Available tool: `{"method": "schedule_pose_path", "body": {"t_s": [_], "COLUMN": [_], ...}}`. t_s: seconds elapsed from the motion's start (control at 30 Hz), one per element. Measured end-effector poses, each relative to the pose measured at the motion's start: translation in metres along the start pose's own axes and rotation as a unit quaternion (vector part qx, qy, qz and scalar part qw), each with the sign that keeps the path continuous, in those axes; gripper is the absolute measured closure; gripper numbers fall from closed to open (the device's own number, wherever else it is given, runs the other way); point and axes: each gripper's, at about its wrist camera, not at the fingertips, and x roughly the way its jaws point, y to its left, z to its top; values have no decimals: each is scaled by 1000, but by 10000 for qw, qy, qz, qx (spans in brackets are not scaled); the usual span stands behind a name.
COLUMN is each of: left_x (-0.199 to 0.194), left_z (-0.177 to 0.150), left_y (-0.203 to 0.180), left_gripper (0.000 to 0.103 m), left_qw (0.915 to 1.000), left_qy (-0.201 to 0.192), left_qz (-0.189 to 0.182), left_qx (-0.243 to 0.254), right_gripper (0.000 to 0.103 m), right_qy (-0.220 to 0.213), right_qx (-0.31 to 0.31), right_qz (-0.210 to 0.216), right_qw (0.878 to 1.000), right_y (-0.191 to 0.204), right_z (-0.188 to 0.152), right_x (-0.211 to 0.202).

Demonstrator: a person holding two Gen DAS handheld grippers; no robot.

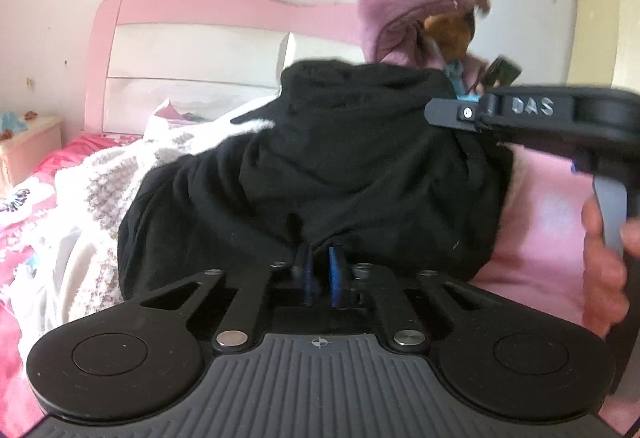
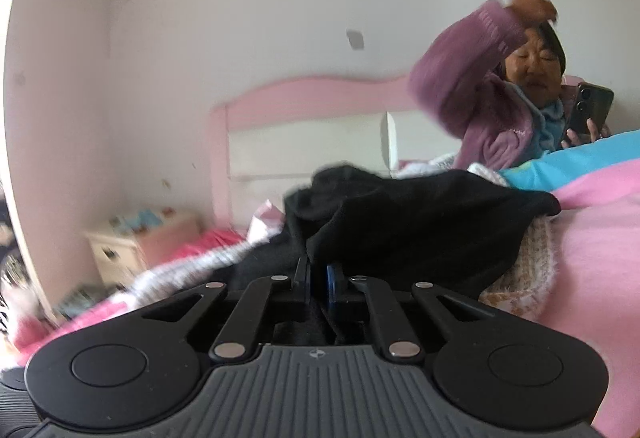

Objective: Fold clothes
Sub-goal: 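Grasp the black garment on the pile with both grippers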

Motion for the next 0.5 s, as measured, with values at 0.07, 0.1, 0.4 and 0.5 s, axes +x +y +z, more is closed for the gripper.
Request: {"method": "schedule_pose_path", "body": {"t_s": [0.07,0.1,0.4,0.5], "left_x": [-11,-19,-93,-117], "left_z": [3,4,11,8], "left_y": [-1,-1,23,31], "left_gripper": [97,98,100,98], "left_qw": [10000,9999,9991,9988], "left_qy": [-84,-134,-388,-396], "left_qz": [-32,-48,-152,-202], "left_qx": [17,65,63,184], "right_gripper": [94,94,95,98], "right_qy": [-115,-167,-143,-149], "right_qx": [18,14,32,11], "right_qz": [172,271,1090,1409], "right_qw": [9998,9995,9939,9899], "right_y": [7,11,64,85], "right_z": [4,5,6,6], "right_x": [-15,-22,-62,-79]}}
